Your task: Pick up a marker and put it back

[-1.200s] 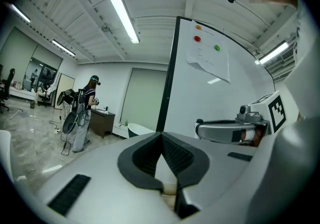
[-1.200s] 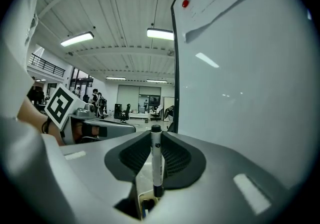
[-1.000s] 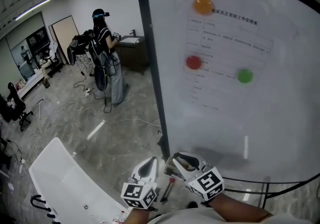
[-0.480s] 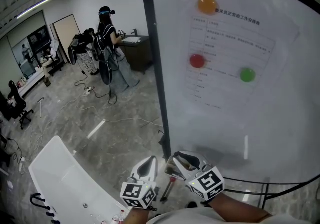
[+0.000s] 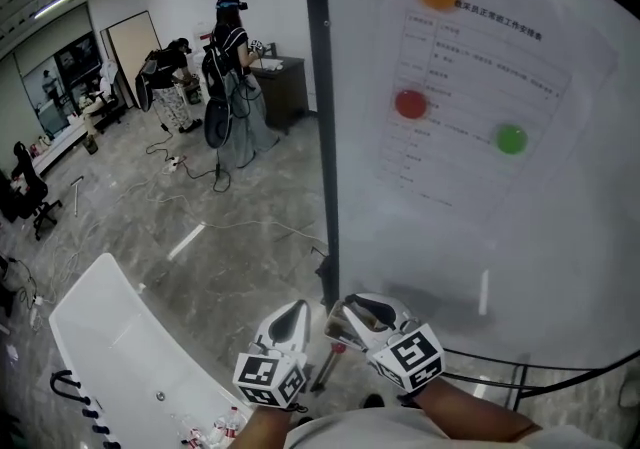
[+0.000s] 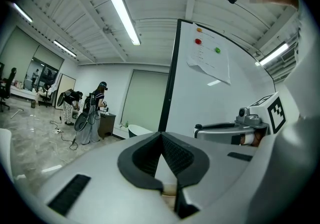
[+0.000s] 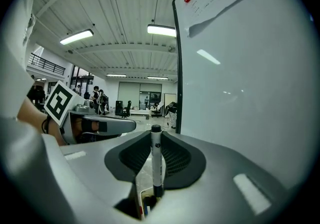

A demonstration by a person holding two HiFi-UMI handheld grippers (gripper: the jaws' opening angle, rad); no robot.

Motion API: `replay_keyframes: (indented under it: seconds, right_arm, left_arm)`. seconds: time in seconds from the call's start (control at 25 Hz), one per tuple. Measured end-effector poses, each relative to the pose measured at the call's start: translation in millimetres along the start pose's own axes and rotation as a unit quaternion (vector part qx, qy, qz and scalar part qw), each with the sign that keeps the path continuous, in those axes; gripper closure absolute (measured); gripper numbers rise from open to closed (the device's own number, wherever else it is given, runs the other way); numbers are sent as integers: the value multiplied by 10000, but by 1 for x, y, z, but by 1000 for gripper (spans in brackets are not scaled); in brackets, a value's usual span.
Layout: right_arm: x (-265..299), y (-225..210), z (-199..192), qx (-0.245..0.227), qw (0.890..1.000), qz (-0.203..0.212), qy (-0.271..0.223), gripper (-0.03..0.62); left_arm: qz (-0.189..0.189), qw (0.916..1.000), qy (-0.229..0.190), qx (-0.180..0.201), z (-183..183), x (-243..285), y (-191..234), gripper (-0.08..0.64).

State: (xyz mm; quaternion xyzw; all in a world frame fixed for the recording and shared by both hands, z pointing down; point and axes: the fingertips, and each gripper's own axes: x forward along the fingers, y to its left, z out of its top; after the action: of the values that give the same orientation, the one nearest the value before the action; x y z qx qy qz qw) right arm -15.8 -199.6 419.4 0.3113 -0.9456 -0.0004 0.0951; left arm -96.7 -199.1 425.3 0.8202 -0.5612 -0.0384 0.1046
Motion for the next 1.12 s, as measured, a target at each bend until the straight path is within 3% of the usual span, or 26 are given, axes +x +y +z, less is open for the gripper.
replay_keyframes:
  seconds: [0.36,0.6,0.84,1.12]
  right_arm:
    - [23,12,-38,-130,9966,413,706,525]
    - [45,20,-86,-383,9851,727,1509,525]
    - [61,32,-143,-847,9618,1039,2386,525]
    - [72,41,-206,-1570,9216,1227,3331,525]
  left_arm:
    - [169,9997,9,-189,-8,-10,15,555]
    - [374,9988,44,-322,-20,-18,32,555]
    - [584,9972,69,-472,-32,-29,45,555]
    - [830,9946,161,-595,-43,-41,62,555]
